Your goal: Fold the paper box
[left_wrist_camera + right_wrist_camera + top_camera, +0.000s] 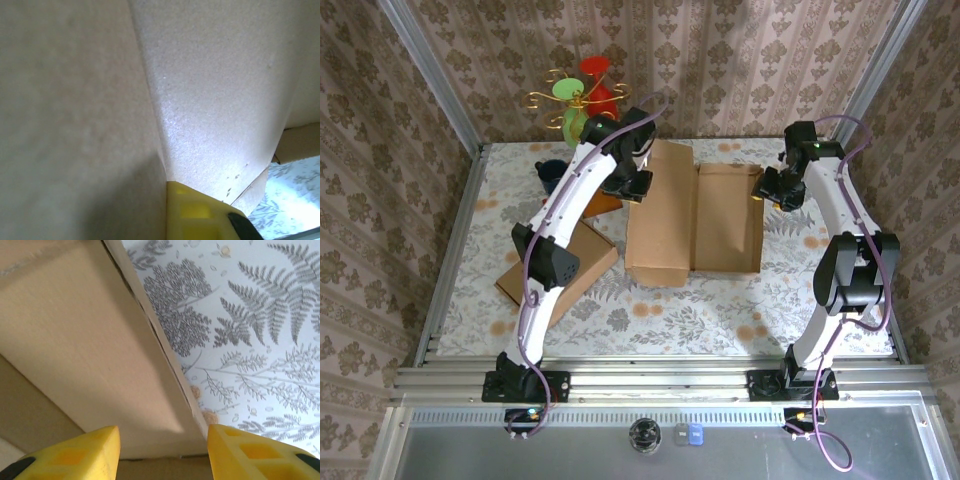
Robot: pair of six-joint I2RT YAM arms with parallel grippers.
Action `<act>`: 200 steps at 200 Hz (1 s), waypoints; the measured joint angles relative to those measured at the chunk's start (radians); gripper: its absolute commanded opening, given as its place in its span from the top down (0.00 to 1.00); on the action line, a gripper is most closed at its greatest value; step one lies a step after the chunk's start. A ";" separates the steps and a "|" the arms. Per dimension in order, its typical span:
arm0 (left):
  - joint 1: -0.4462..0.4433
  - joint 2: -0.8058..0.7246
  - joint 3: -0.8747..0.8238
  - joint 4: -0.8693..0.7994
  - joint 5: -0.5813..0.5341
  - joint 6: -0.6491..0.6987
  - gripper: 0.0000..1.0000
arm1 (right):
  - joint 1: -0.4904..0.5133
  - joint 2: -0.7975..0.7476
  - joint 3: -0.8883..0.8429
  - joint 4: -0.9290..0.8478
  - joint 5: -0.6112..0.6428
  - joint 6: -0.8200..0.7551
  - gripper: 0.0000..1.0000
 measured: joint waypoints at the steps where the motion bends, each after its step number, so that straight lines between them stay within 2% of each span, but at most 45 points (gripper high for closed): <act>1: 0.000 0.000 0.000 0.000 -0.001 0.001 1.00 | 0.000 0.000 0.000 0.003 0.000 -0.004 0.50; 41: 0.000 0.000 0.000 -0.005 -0.068 0.077 1.00 | 0.064 -0.036 -0.056 0.162 0.005 -0.216 0.51; 67: -0.010 0.000 0.000 -0.005 -0.124 0.129 1.00 | 0.103 -0.117 -0.204 0.354 -0.018 -0.398 0.46; 82: -0.019 0.000 0.000 -0.005 -0.159 0.150 1.00 | 0.119 -0.189 -0.326 0.493 -0.040 -0.533 0.38; 102: -0.031 0.000 0.000 -0.005 -0.197 0.167 1.00 | 0.134 -0.256 -0.435 0.622 -0.064 -0.709 0.39; 139: -0.054 0.000 0.000 -0.004 -0.259 0.182 1.00 | 0.145 -0.214 -0.388 0.660 -0.061 -0.936 0.42; 180: -0.074 0.000 0.000 -0.005 -0.298 0.204 1.00 | 0.146 -0.204 -0.378 0.663 -0.037 -1.078 0.40; 200: -0.077 0.000 0.000 -0.005 -0.306 0.208 1.00 | 0.146 -0.176 -0.354 0.658 -0.035 -1.114 0.45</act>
